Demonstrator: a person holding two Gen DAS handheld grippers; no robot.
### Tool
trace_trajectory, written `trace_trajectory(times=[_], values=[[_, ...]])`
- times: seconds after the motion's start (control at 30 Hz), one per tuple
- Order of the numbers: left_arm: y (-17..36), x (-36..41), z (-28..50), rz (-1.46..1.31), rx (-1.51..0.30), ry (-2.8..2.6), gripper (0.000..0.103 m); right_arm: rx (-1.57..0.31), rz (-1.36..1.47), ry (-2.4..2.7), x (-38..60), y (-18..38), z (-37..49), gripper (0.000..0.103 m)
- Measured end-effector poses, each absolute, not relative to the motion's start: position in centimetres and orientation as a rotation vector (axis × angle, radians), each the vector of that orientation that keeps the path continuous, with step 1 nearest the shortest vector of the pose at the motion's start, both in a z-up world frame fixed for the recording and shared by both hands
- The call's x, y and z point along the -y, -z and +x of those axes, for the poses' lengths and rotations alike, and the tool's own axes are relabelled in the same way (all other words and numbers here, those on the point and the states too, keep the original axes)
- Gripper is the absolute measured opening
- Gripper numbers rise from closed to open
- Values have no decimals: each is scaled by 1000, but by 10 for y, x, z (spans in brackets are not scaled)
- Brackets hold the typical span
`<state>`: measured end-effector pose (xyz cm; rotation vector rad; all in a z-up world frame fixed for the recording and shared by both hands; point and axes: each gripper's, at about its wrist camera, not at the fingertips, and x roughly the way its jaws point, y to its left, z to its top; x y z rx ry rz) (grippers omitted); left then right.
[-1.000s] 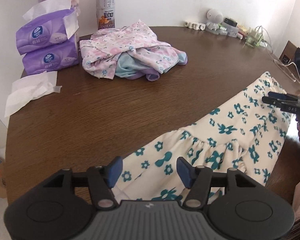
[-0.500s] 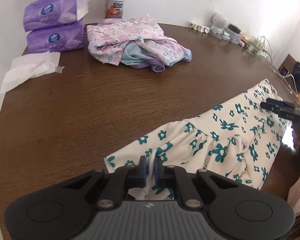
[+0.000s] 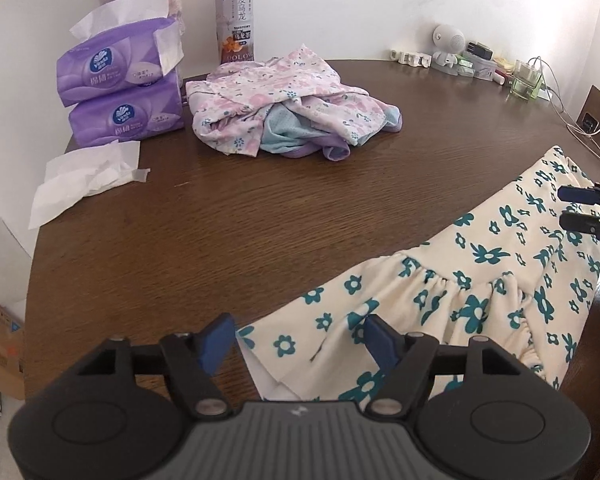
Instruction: Fold clothes
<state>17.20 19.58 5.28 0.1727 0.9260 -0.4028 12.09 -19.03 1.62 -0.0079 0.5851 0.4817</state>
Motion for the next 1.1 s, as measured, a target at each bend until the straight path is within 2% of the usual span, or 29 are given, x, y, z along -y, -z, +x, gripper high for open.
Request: trace_trajectory(times=[0.1, 0.13, 0.17, 0.2, 0.23, 0.33, 0.4, 0.5, 0.57, 0.6, 0.77, 1.1], values=[[-47, -196, 172, 167, -921, 416, 61, -631, 0, -592, 168, -14, 121, 67], [-47, -197, 170, 162, -910, 428, 48, -642, -12, -610, 162, -12, 120, 67], [-47, -197, 169, 153, -902, 438, 22, -650, -20, -624, 157, -12, 118, 65], [-48, -196, 167, 137, -900, 447, 9, -653, -21, -632, 154, -12, 117, 63], [-48, -196, 165, 134, -894, 452, 8, -656, -23, -640, 151, -11, 116, 59], [-49, -195, 154, 151, -874, 453, 8, -655, -40, -644, 145, -10, 112, 52], [-50, -200, 148, 130, -860, 427, 12, -652, -52, -644, 143, -10, 110, 49], [-53, -208, 139, 100, -836, 392, 31, -648, -71, -645, 140, -10, 108, 49], [-57, -211, 133, 93, -806, 387, 50, -646, -83, -645, 138, -9, 106, 49], [-59, -211, 131, 95, -793, 380, 53, -644, -87, -649, 137, -9, 105, 49], [-63, -207, 134, 105, -776, 391, 61, -637, -98, -656, 133, -10, 104, 49], [-49, -194, 145, 244, -791, 467, 62, -631, -114, -633, 133, -9, 105, 48]])
